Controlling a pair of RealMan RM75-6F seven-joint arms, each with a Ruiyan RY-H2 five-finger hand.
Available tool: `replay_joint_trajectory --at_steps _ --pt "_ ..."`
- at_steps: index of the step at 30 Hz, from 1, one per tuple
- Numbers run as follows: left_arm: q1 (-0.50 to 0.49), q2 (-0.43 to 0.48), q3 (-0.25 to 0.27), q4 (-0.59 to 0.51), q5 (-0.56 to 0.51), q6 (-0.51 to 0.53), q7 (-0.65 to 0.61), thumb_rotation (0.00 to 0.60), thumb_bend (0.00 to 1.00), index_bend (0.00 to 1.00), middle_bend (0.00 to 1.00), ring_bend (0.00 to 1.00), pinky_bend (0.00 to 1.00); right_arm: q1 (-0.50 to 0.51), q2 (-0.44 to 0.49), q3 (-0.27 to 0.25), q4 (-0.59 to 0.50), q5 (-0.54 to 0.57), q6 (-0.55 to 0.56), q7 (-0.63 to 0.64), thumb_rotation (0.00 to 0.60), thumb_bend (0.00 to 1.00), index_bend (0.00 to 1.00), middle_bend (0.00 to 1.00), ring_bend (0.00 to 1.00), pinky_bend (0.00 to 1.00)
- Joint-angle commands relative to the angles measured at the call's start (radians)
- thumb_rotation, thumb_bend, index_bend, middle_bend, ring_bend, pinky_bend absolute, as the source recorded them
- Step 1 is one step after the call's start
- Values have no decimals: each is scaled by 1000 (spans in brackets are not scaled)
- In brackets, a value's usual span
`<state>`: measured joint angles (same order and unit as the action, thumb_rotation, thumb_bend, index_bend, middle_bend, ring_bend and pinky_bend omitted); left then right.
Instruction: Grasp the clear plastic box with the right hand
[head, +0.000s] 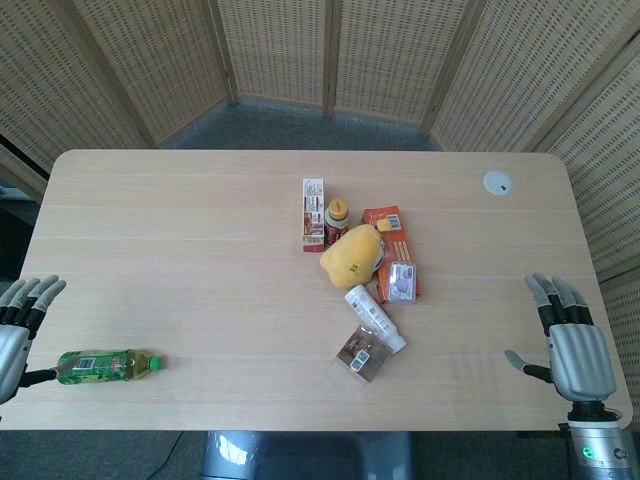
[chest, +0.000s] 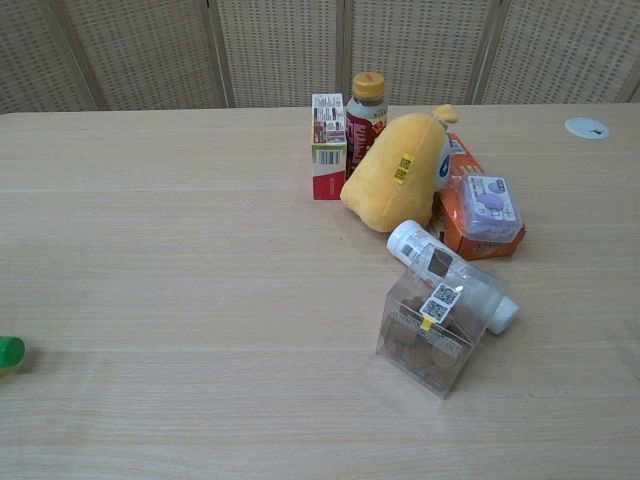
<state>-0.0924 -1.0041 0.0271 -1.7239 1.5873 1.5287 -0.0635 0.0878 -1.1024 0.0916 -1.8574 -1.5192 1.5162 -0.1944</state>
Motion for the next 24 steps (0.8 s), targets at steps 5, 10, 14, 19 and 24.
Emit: replay_joint_trajectory --at_steps 5,10,14,19,24 --pt "-1 4 -6 -4 7 -1 -12 600 68 83 0 0 0 3 -8 -4 6 6 -11 -9 600 0 0 0 0 0" --pt "-1 9 -8 -7 11 -2 -22 600 68 83 0 0 0 12 -29 -24 -1 15 -53 -22 600 0 0 0 0 0" --pt "-1 9 -13 -7 3 -6 -25 600 67 83 0 0 0 33 -32 -47 -25 20 -117 -39 600 0 0 0 0 0" --pt "0 11 -17 -4 -3 -9 -28 600 68 83 0 0 0 73 -17 -72 -78 29 -215 -65 600 0 0 0 0 0" --pt "0 12 -22 -2 -11 -13 -34 600 68 82 0 0 0 110 -41 -69 -139 78 -282 -111 600 0 0 0 0 0"
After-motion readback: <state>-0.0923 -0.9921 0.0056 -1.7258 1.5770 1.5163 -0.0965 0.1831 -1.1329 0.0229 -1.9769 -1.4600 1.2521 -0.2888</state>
